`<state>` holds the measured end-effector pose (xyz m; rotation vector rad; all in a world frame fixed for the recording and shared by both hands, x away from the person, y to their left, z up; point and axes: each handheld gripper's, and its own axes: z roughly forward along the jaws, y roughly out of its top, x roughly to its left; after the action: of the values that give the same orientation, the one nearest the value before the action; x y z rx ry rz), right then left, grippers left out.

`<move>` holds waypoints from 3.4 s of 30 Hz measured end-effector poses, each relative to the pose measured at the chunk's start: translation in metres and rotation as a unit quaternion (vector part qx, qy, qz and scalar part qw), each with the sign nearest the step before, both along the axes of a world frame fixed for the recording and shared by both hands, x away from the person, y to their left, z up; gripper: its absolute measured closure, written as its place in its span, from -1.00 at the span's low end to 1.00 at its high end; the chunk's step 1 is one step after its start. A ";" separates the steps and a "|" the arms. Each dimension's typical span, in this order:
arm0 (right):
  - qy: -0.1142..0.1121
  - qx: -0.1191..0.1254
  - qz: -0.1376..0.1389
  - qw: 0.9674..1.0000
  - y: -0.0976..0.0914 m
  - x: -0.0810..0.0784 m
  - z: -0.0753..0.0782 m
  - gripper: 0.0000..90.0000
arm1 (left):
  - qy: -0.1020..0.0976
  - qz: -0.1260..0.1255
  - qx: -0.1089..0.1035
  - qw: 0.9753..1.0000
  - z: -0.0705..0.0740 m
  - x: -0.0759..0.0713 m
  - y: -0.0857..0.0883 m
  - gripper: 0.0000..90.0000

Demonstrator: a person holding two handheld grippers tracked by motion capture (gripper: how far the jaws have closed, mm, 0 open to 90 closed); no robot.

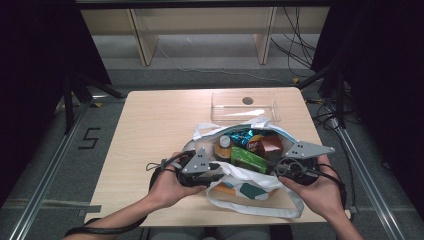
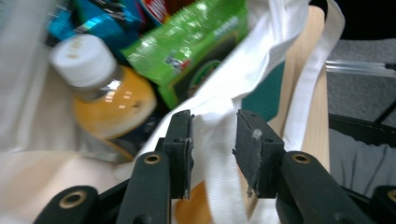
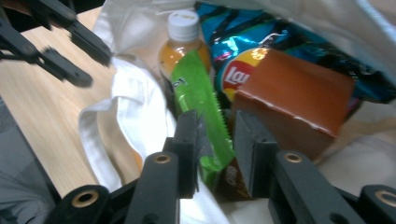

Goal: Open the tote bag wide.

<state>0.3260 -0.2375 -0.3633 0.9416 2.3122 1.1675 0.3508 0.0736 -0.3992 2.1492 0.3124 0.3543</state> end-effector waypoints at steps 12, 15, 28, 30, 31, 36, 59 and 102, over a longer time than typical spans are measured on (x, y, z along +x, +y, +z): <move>-0.038 0.031 -0.034 0.998 -0.013 -0.002 0.018 0.66 | -0.054 0.058 -0.038 0.996 0.034 0.010 0.033 0.43; -0.067 0.037 -0.039 0.996 -0.017 0.000 0.023 0.68 | -0.060 0.074 -0.045 0.994 0.040 0.013 0.038 0.42; -0.124 0.033 -0.087 0.988 -0.033 0.007 0.032 0.43 | -0.081 0.107 -0.032 0.991 0.041 0.029 0.047 0.06; -0.130 0.019 -0.087 0.988 -0.034 0.013 0.030 0.37 | -0.079 0.106 -0.026 0.991 0.038 0.033 0.046 0.06; -0.128 0.010 -0.085 0.988 -0.035 0.016 0.030 0.35 | -0.075 0.108 -0.024 0.991 0.036 0.035 0.046 0.07; -0.128 0.000 -0.087 0.988 -0.037 0.023 0.028 0.35 | -0.075 0.099 -0.002 0.992 0.031 0.045 0.045 0.15; -0.116 0.021 -0.102 0.988 -0.044 0.038 0.031 0.97 | -0.079 0.115 -0.033 0.990 0.056 0.070 0.032 0.81; -0.088 0.008 -0.146 0.985 -0.045 0.079 -0.008 0.96 | -0.046 0.154 -0.005 0.987 0.024 0.115 0.009 0.81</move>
<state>0.4052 -0.2829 -0.3712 1.0925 1.9517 1.0979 0.4655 0.0822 -0.3755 2.0685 0.5934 0.6238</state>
